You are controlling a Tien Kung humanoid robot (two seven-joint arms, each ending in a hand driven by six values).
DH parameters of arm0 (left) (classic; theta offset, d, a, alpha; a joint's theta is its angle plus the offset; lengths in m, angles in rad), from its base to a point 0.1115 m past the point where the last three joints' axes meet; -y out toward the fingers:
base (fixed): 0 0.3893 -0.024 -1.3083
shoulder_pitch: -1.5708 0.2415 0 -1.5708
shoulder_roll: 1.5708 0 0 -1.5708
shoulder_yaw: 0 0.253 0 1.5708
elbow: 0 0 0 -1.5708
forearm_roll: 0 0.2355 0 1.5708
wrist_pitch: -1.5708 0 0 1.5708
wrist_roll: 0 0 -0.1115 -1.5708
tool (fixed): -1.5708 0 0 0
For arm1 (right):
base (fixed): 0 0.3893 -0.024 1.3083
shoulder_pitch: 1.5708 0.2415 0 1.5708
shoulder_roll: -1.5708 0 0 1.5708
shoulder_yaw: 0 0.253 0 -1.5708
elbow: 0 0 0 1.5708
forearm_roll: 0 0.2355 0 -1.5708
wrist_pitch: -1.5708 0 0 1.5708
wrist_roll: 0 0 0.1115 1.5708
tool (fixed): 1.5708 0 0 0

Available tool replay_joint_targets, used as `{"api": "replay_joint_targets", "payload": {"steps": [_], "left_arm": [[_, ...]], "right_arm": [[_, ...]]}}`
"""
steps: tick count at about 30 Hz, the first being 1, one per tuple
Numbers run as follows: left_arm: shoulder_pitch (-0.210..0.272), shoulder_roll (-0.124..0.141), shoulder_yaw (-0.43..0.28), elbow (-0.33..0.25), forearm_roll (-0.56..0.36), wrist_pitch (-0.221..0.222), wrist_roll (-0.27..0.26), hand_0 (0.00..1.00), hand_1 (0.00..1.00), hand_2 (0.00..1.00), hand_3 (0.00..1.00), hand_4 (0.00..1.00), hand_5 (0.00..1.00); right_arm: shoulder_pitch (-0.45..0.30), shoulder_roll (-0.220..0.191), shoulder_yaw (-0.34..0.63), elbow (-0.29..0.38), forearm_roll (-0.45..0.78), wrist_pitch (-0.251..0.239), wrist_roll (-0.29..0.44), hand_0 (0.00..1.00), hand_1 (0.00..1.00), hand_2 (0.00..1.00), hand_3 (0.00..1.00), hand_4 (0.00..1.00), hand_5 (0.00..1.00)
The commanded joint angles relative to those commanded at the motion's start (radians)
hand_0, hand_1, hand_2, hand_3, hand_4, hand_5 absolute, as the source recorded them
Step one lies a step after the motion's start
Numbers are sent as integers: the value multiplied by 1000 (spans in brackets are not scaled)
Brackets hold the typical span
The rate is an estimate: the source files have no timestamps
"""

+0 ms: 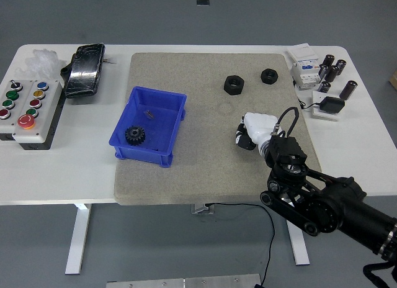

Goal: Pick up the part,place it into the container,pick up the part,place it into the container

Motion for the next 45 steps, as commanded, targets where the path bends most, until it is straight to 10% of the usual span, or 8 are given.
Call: {"api": "replay_joint_targets", "payload": {"steps": [19,20,31,37,38,45], "left_arm": [[2,0,-5,0,2,2,13,667,559,423,648,658,421],[3,0,-8,0,4,2,14,667,559,425,649,662,428],[-1,2,-1,0,-5,2,14,667,559,425,650,662,432],[0,4,-4,0,-2,2,17,667,558,426,650,662,435],[0,4,-5,0,-1,2,18,666,557,426,649,661,439],[0,3,-12,0,5,2,21,666,557,426,648,661,441]], "right_arm": [[148,121,-266,78,182,-368,25,258,418,309,429,2,12],[150,126,-277,76,201,-389,43,472,570,469,513,2,121],[184,168,-380,36,323,-517,153,559,620,545,563,2,134],[198,168,-375,23,327,-481,140,620,700,648,642,117,228],[199,168,-374,19,328,-474,136,897,920,946,937,693,338],[201,168,-370,11,330,-475,127,998,987,998,998,788,396]]}}
